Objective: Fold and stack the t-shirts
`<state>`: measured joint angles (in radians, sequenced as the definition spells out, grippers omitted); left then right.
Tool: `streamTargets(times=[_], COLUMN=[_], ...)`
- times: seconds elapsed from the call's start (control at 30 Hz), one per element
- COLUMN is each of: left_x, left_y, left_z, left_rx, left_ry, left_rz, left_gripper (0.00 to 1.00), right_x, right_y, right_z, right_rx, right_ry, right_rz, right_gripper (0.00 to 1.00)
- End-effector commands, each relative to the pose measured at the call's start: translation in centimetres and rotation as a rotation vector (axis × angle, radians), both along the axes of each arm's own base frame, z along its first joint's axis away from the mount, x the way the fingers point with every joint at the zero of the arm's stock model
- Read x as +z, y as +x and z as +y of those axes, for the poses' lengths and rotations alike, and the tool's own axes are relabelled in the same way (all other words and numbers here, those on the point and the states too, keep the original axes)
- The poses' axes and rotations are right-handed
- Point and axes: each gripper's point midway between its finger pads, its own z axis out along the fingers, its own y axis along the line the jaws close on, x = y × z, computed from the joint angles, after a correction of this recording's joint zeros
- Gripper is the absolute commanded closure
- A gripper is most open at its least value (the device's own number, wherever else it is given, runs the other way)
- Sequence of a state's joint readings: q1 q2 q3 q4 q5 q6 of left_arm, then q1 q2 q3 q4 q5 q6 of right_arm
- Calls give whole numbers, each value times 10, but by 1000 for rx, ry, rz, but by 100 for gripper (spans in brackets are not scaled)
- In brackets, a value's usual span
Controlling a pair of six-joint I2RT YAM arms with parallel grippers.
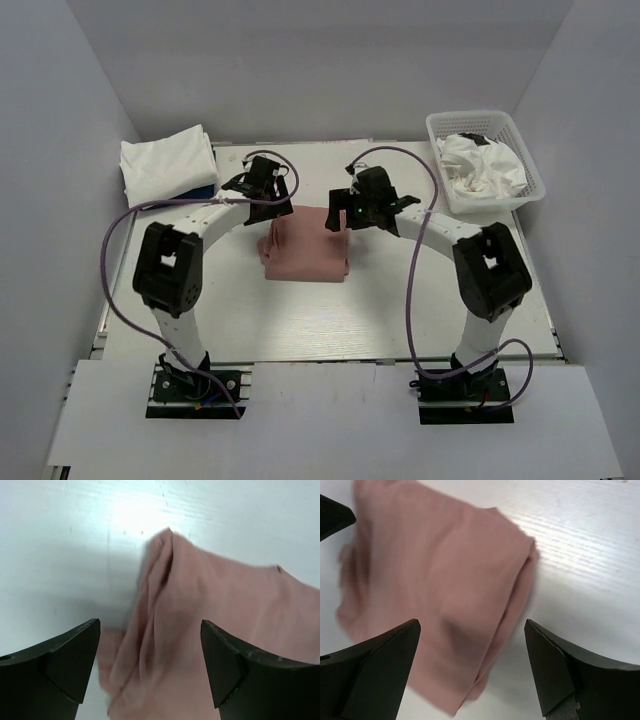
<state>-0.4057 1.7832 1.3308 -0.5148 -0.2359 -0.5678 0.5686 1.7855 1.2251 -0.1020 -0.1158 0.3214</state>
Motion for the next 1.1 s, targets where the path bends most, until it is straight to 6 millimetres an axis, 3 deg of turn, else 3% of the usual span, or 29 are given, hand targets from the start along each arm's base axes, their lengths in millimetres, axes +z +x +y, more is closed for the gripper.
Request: streamTargets(times=[0.0, 0.03, 0.07, 0.17, 0.2, 0.27, 0.3, 0.47, 0.6, 0.73, 0.8, 0.83, 0.87, 0.93, 0.97, 1.03, 1.07], left_x=[-1, -3, -18, -33, -40, -43, -52, -72, -83, -80, -64, -57, -43, -17, -13, -12, 1], left_y=[31, 38, 40, 44, 45, 51, 51, 51, 49, 49, 59, 57, 64, 64, 60, 47, 43], left_z=[4, 4, 1, 3, 1, 3, 6, 15, 13, 8, 10, 13, 12, 12, 15, 21, 22], left_rx=[2, -9, -24, -24, -29, -13, -10, -1, -6, -31, -9, -3, 2, 0, 7, 21, 20], left_ry=[35, 24, 29, 15, 10, -7, -9, -28, -63, -78, -67, -55, -55, -67, -60, -54, -63], left_rz=[-26, -20, 5, 34, 43, 41, 61, 111, 120, 120, 100, 110, 83, 45, 39, 47, 16], left_gripper=[10, 12, 13, 27, 40, 53, 65, 100, 100, 100, 77, 54, 42, 31, 20, 14, 7], right_x=[1, -19, -9, -22, -29, -40, -42, -61, -68, -56, -36, -30, -14, -4, 3, 15, 15], right_y=[39, 44, 55, 69, 71, 76, 79, 81, 75, 78, 74, 71, 67, 63, 61, 54, 52], right_z=[-6, -9, -6, 0, 1, 4, 0, -13, -10, -8, 4, 9, 15, 16, 14, 13, 11], right_rx=[-64, -78, -90, -94, -97, -113, -139, -225, -209, -186, -124, -101, -59, -53, -51, -37, -35], right_ry=[-71, -117, -119, -128, -132, -124, -130, -114, -92, -67, -18, 2, 29, 41, 45, 62, 60], right_rz=[-91, -67, -81, -78, -69, -57, -49, 21, 52, 29, 4, 5, -11, -12, -24, -38, -33], right_gripper=[10, 10, 10, 10, 13, 25, 29, 53, 58, 58, 58, 58, 58, 55, 51, 50, 47])
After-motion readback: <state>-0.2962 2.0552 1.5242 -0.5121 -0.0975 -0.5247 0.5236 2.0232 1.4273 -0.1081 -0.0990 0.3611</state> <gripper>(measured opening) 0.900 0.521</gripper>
